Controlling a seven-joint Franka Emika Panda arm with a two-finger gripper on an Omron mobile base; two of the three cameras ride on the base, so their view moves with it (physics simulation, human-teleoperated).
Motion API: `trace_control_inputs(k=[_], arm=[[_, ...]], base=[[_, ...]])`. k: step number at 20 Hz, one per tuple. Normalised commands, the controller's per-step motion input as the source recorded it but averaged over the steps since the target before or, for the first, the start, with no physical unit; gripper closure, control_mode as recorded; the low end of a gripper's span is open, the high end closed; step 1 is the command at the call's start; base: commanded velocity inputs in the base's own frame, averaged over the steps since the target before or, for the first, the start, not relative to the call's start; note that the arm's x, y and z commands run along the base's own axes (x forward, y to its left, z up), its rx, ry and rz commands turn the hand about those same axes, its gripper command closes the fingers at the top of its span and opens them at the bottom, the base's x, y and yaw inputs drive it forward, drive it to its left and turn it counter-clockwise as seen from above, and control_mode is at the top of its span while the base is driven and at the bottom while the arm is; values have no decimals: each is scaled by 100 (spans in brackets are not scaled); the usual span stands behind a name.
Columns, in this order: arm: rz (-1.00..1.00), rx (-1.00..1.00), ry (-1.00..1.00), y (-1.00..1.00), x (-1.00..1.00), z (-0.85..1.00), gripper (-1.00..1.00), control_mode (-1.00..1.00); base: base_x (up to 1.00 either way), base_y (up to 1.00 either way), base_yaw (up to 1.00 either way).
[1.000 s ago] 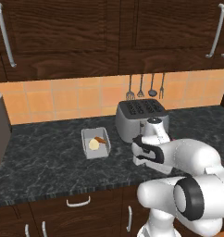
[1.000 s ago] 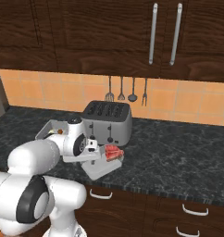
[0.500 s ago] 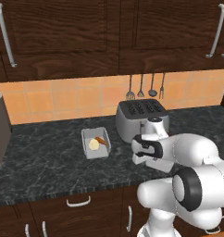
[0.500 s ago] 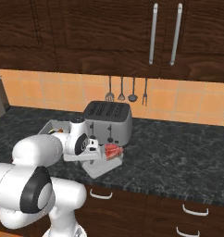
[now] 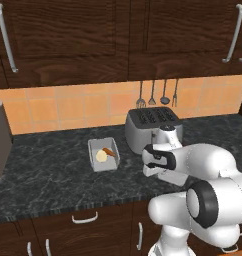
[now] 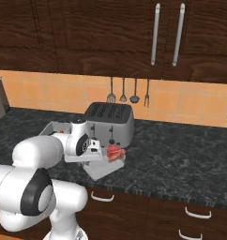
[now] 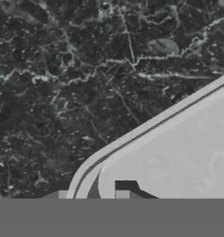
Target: Take the meat container that has the steak and place it on the second highest rack of the freezer. Then take the vegetable container that has the mushroom and carrot and place it on the highest rack of the freezer.
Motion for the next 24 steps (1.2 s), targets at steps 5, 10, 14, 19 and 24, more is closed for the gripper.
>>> trace_control_inputs(k=[5, 10, 14, 19, 24], arm=[[0, -15, -8, 0, -4, 50, 100, -100], [0, -25, -10, 0, -21, 77, 100, -100], [0, -3, 0, 0, -27, 80, 100, -100], [3, 0, -1, 2, -56, 86, 100, -100], [20, 5, 0, 3, -77, 26, 100, -100]], base=[[0, 0, 0], [0, 0, 0], [0, 0, 0], [0, 0, 0], [0, 0, 0]])
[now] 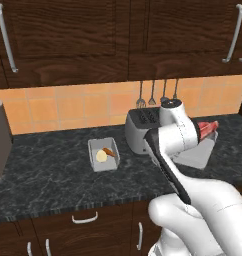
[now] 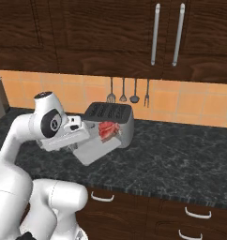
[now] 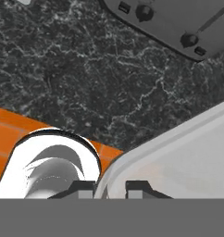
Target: Take the meat container that has the steak and place it on the second highest rack of the freezer. Then take the vegetable container that has the mushroom and carrot and place it on the highest rack of the freezer.
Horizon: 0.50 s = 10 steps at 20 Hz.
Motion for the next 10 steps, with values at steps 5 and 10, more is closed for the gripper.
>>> trace_control_inputs(k=[5, 10], arm=[[37, 0, 0, 1, -32, 28, 100, -100], [55, 0, 11, 14, 0, 18, 100, -100]], base=[[0, 0, 0], [0, 0, 0]])
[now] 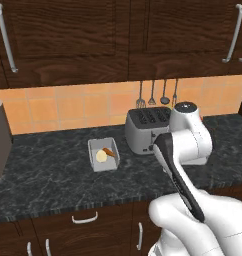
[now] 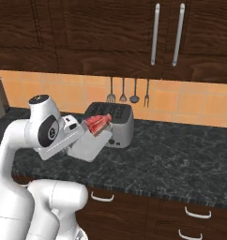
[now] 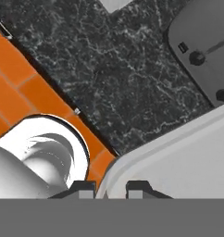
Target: Take the meat container that has the steak and place it on the second highest rack of the freezer. Then take the vegetable container that has the mushroom and carrot and place it on the highest rack of the freezer.
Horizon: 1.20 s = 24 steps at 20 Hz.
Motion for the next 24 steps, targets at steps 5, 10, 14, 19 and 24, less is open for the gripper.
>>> trace_control_inputs(k=[5, 10, 14, 19, 24], arm=[[44, 0, 0, 15, -9, 16, 100, -100], [3, 0, -1, 0, -14, -2, 100, -100], [0, 0, 0, 0, 0, 0, 100, -100], [0, 0, 0, 0, -6, 0, 100, 100], [0, 0, 0, 0, 0, 0, 100, 100]], base=[[0, 0, 0], [0, 0, 0], [0, 0, 0], [-53, 0, -19], [-85, -1, -61]])
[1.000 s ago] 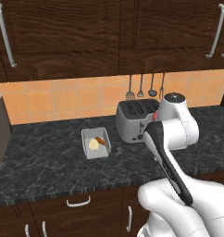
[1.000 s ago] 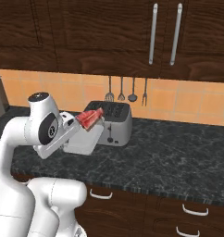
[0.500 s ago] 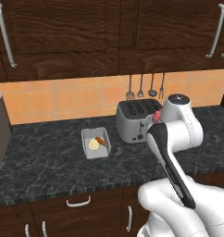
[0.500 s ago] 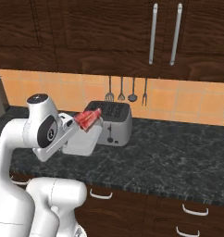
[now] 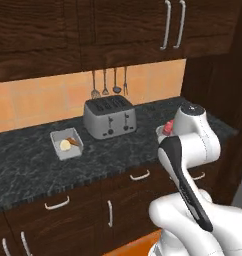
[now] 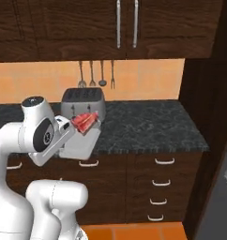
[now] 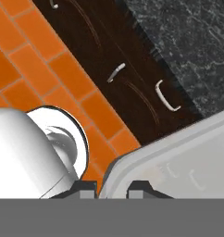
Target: Take the meat container that has the steak and place it on the second highest rack of the freezer. Then take the vegetable container that has the mushroom and carrot and place it on the highest rack of the freezer.
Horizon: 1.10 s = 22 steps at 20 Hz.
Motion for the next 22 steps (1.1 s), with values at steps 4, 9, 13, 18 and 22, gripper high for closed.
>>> trace_control_inputs(k=[4, 9, 13, 18, 22], arm=[[0, 0, 0, 0, 0, 0, 100, 100], [0, 0, 0, 0, 0, 0, 100, 100], [0, 0, 0, 0, 0, 0, 100, 100], [0, 0, 0, 0, 0, 0, 100, 100], [0, 0, 0, 0, 0, 0, 100, 100]], base=[[-35, -5, -75], [-32, -2, -85], [-30, -8, -85], [5, -67, -75], [54, -100, -48]])
